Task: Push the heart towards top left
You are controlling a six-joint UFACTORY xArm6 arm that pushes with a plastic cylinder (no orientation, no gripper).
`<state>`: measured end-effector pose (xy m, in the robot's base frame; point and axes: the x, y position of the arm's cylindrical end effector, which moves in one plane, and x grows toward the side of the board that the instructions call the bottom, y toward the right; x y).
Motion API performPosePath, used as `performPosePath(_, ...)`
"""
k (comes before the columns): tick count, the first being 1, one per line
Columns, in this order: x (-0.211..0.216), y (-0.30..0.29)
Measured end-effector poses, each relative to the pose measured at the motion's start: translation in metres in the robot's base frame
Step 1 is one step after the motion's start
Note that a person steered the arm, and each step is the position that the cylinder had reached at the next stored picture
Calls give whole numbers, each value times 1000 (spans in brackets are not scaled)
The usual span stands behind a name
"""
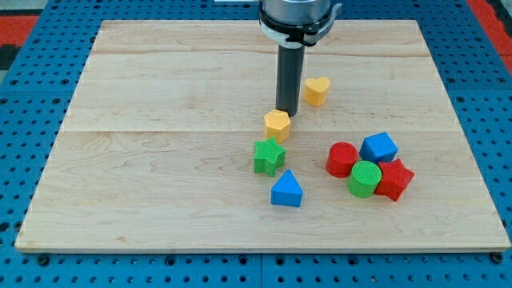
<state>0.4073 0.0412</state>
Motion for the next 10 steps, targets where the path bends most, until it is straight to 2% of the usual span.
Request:
performPosePath(1, 3, 14)
performPosePath(2, 15, 76)
performPosePath(3, 3, 86)
performPosePath(4, -40, 76)
performPosePath(7, -59, -128)
performPosePath(8, -109, -161)
performPosePath(9, -146, -167)
performPosePath(10, -141, -195)
